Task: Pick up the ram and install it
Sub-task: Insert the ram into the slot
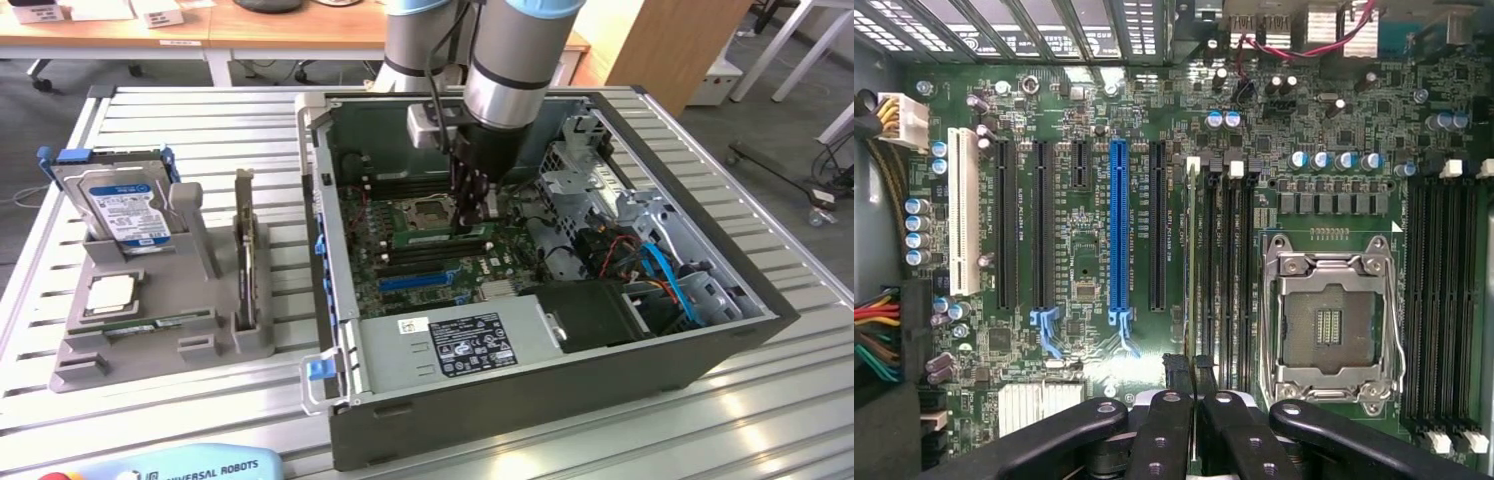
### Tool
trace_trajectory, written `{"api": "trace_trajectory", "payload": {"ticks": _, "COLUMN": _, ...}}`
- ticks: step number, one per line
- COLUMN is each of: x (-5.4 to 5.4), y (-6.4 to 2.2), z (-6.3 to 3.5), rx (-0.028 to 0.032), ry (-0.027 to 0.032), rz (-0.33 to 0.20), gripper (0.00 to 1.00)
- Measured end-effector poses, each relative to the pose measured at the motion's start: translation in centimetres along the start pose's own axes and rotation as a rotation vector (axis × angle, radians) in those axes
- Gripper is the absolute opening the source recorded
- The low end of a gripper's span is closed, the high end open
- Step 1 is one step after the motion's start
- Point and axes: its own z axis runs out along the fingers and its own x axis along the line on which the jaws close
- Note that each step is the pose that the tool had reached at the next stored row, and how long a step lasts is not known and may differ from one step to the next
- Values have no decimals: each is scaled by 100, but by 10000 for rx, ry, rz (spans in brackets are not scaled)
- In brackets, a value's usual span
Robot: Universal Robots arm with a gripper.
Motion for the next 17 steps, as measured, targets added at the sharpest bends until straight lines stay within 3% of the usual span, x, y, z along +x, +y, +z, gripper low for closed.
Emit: {"api": "trace_trajectory", "payload": {"ticks": 17, "x": -6, "y": -1, "z": 40, "rx": 1, "ry": -1, "rz": 0, "gripper": 11}}
